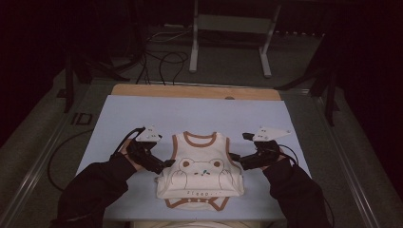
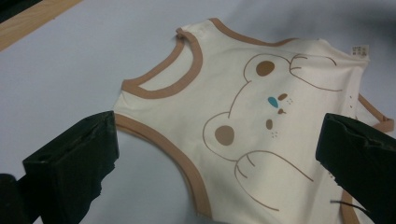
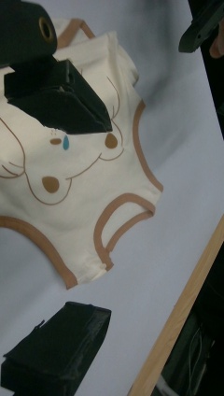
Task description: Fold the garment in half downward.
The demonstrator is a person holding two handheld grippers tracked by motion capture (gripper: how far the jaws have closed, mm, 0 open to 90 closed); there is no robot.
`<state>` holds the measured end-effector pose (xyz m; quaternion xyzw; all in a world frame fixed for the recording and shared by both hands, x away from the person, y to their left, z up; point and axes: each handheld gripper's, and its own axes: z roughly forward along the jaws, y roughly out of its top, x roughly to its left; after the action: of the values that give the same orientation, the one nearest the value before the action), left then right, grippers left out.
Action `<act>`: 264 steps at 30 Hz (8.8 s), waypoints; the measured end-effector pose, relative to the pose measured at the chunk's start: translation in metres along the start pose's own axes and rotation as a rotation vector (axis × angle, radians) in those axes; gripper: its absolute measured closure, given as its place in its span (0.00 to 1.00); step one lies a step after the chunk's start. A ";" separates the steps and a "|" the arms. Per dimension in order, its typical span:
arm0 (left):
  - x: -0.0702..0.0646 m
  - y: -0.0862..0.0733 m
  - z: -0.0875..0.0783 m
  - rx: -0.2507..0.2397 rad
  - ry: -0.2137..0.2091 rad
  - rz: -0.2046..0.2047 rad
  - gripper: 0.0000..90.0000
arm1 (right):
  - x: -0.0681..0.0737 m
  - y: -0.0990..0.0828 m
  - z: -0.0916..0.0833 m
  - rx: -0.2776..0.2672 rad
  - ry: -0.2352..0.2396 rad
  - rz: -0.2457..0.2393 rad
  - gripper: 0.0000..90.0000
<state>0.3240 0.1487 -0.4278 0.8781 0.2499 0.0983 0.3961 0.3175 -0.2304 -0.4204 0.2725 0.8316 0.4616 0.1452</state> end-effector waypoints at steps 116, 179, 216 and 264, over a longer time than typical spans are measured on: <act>0.074 -0.005 0.112 0.112 0.018 -0.076 0.96 | -0.070 -0.028 0.126 0.300 -0.040 0.020 0.91; 0.082 0.094 0.022 -0.152 0.142 0.040 0.96 | -0.082 0.100 0.063 0.042 -0.144 -0.078 0.92; 0.021 0.039 0.005 -0.178 0.047 0.111 0.96 | -0.023 0.041 0.023 -0.001 -0.050 -0.091 0.92; -0.045 -0.067 0.016 -0.075 -0.117 0.119 0.96 | 0.056 -0.045 0.015 0.044 0.143 -0.033 0.91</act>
<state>0.2671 0.1530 -0.4869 0.8802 0.1701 0.0795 0.4358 0.2650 -0.2066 -0.4659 0.2283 0.8541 0.4592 0.0869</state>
